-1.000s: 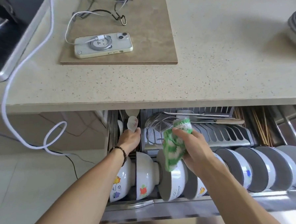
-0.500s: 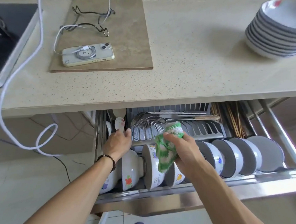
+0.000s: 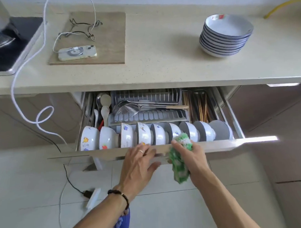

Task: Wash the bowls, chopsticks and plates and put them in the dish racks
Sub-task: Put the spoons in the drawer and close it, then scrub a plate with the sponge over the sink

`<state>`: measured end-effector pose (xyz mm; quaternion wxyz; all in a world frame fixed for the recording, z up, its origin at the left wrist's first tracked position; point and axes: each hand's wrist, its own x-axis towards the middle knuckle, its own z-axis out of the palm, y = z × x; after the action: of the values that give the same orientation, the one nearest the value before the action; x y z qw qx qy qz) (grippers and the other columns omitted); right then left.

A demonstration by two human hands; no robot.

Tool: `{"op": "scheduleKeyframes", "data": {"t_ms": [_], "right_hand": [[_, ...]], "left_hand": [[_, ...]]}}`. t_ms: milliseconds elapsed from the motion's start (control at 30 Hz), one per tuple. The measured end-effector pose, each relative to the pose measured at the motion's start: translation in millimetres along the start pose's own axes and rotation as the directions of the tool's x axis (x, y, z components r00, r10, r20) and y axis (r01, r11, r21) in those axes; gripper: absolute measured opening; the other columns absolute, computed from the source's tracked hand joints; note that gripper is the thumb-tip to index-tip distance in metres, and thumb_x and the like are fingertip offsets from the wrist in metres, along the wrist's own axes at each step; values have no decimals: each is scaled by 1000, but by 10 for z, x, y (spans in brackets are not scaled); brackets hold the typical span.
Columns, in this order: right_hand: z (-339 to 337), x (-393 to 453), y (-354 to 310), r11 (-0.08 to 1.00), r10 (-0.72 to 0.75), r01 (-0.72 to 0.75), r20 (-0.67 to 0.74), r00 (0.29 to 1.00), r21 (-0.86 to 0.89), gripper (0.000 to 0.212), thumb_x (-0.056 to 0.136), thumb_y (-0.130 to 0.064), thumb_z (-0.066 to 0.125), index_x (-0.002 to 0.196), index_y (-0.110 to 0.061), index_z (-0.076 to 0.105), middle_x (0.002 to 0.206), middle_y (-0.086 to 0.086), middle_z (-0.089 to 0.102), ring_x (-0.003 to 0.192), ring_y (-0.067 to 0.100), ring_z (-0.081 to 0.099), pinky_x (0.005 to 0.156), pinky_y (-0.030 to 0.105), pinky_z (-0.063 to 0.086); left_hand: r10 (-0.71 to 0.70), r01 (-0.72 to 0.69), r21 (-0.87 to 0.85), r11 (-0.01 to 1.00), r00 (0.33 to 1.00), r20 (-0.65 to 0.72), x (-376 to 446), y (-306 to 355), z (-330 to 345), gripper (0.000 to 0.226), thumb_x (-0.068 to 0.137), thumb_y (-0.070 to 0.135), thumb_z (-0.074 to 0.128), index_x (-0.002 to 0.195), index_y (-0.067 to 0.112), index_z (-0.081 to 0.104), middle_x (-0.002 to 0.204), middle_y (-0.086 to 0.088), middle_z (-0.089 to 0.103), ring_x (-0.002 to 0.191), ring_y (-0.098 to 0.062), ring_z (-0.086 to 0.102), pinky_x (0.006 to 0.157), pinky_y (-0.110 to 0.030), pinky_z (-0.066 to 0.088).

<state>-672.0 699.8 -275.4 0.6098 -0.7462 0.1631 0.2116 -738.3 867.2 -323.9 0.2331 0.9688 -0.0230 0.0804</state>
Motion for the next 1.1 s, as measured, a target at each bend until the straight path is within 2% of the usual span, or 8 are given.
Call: {"op": "scheduleKeyframes", "data": {"t_ms": [200, 300, 400, 567, 633, 733, 933, 1100], "right_hand": [[-342, 172, 288, 999, 23, -21, -49, 999, 29, 23, 86, -33, 78, 90, -11, 71, 87, 12, 75, 75, 25, 73, 62, 35, 62], [-295, 286, 290, 999, 1, 2, -69, 998, 41, 23, 88, -31, 76, 92, -10, 69, 85, 8, 73, 71, 18, 69, 50, 19, 52], [-234, 465, 208, 999, -10, 13, -90, 996, 36, 25, 87, -33, 76, 92, -10, 69, 86, 10, 73, 73, 23, 71, 51, 25, 55], [-69, 944, -55, 999, -30, 34, -107, 994, 34, 27, 87, -35, 77, 94, -10, 69, 89, 13, 74, 84, 31, 74, 72, 46, 63], [-1, 1134, -197, 998, -46, 51, -109, 993, 38, 26, 87, -35, 76, 96, -11, 69, 91, 12, 74, 84, 28, 73, 73, 43, 63], [90, 1398, -379, 997, -72, 72, -107, 992, -3, 21, 89, -33, 73, 97, -15, 67, 94, 11, 73, 81, 23, 70, 70, 33, 58], [187, 1757, -648, 987, -143, 136, -80, 986, -89, 14, 91, -28, 66, 94, -17, 59, 88, 8, 70, 75, 24, 67, 66, 34, 57], [160, 1926, -317, 1000, 10, -3, -245, 970, 30, 15, 93, -34, 63, 90, -20, 57, 85, 9, 68, 70, 26, 65, 61, 35, 57]], "left_hand": [[-149, 125, -121, 985, 965, -216, -9, 41, 416, 34, 79, -4, 79, 110, 10, 76, 116, -8, 69, 120, -26, 55, 109, -66, 34], [-130, 97, -127, 987, 949, -287, 68, -6, 504, 35, 75, -9, 80, 105, 8, 77, 112, -7, 69, 117, -20, 51, 111, -57, 31], [-122, 95, -99, 991, 940, -319, 248, -96, 523, 35, 73, -11, 81, 102, 8, 78, 110, -8, 70, 116, -21, 51, 115, -42, 23], [-122, 154, 73, 985, 936, -331, 757, -179, 426, 25, 79, 3, 81, 103, 11, 77, 102, -7, 62, 100, -29, 50, 96, -61, 44], [-113, 168, 169, 971, 949, -294, 926, -219, 412, 31, 82, 16, 79, 112, 11, 73, 105, -7, 59, 97, -30, 49, 102, -57, 39], [-124, 162, 224, 961, 977, -173, 1084, -343, 445, 54, 84, 27, 74, 133, 9, 61, 128, -7, 59, 122, -31, 52, 112, -61, 31], [-142, 147, 168, 975, 989, -40, 1534, -596, 410, 59, 94, 33, 54, 145, 5, 47, 154, -12, 43, 148, -33, 29, 117, -64, 15], [-283, 273, -99, 957, 954, -100, 1626, -620, 563, 50, 97, 39, 43, 132, 9, 60, 134, -8, 52, 135, -25, 41, 108, -38, 40]]}}
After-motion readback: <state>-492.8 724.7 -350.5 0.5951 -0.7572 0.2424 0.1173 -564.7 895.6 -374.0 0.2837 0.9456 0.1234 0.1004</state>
